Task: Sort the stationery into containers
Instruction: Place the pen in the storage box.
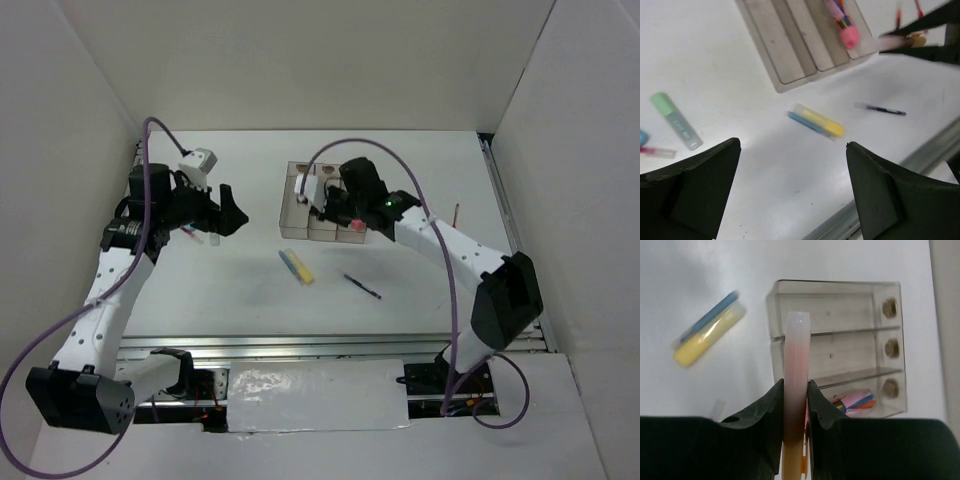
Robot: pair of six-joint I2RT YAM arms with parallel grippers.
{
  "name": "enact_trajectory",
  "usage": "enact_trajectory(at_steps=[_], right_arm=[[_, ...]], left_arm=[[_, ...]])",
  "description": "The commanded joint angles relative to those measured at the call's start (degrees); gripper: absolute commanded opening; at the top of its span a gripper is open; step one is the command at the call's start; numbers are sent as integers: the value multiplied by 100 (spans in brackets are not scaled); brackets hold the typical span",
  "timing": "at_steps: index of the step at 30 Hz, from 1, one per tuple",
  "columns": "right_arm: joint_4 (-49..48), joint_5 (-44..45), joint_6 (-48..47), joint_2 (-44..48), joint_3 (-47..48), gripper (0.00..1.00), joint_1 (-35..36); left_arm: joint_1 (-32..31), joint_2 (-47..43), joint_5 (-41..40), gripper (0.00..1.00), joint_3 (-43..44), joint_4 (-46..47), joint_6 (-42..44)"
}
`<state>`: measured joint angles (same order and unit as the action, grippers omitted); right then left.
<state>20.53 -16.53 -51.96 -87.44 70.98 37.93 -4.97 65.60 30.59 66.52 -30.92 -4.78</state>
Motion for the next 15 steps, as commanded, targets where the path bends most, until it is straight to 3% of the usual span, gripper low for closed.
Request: enact_trajectory(at_steps=[1,2,3,5,10,15], right_arm=[[-263,458,3135,-676,1169,0,-469],[-26,484,4123,-913,1860,0,-723],[403,632,4611,-1385,1867,0,-839],[966,809,5647,-1836,2969,0,-1050],[1015,1774,6637,-2470,3239,0,-981],[926,2058,7191,-2848,3273,1,-849]], left_arm=[[31,-311,-1483,99,-323,657,-488],[49,-372,-1929,99,-394,701,-541],[58,-390,-2151,99,-525,771,-664],[84,-408,-2678,99,-666,876,-753],[119,-382,-2821,97,-1193,1236,-735],[128,-154,-2988,96,-1475,1448,-797]])
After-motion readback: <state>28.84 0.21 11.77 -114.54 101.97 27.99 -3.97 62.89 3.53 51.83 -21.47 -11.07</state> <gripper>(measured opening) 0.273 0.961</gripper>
